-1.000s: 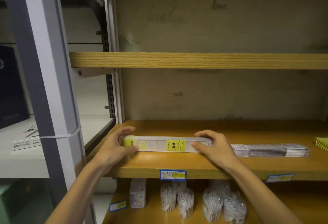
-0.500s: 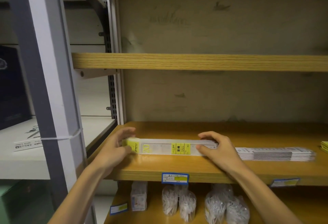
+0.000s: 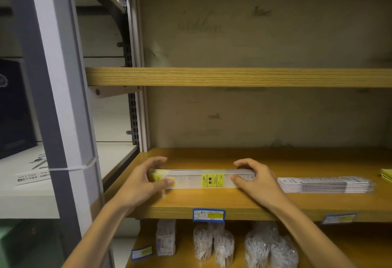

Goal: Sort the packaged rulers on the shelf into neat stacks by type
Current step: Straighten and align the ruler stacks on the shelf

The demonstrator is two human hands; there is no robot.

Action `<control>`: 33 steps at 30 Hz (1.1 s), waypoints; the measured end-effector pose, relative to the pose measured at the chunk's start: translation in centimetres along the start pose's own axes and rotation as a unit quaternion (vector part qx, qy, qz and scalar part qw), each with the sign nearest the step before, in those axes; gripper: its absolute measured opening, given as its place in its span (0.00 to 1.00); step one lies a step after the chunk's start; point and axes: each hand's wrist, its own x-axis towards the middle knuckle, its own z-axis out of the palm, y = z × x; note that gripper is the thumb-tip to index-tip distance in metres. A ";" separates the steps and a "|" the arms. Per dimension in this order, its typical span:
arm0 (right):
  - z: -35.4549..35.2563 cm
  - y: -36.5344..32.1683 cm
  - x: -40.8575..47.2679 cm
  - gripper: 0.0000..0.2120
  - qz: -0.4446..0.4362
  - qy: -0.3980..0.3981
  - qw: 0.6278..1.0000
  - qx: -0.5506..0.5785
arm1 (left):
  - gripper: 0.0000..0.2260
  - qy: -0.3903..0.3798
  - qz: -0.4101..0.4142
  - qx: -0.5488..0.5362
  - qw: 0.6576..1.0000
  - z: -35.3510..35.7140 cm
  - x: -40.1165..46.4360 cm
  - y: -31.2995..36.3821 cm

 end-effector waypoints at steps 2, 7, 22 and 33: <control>0.1 0.0 0.0 0.14 0.003 0.002 1.000 -0.004 | 0.24 -0.004 -0.002 -0.001 1.000 0.0 -0.1 0.1; 0.1 0.0 0.0 0.15 0.003 0.001 1.000 -0.004 | 0.16 -0.043 -0.003 0.008 0.999 -0.2 -0.1 0.0; 0.3 -0.9 -0.4 0.18 -0.014 -0.022 0.999 -0.039 | 0.18 -0.014 0.030 0.026 0.999 0.4 0.2 -0.3; 0.2 -0.9 -0.3 0.14 -0.020 -0.057 0.997 -0.037 | 0.18 -0.050 0.027 0.062 0.996 0.0 0.3 -0.7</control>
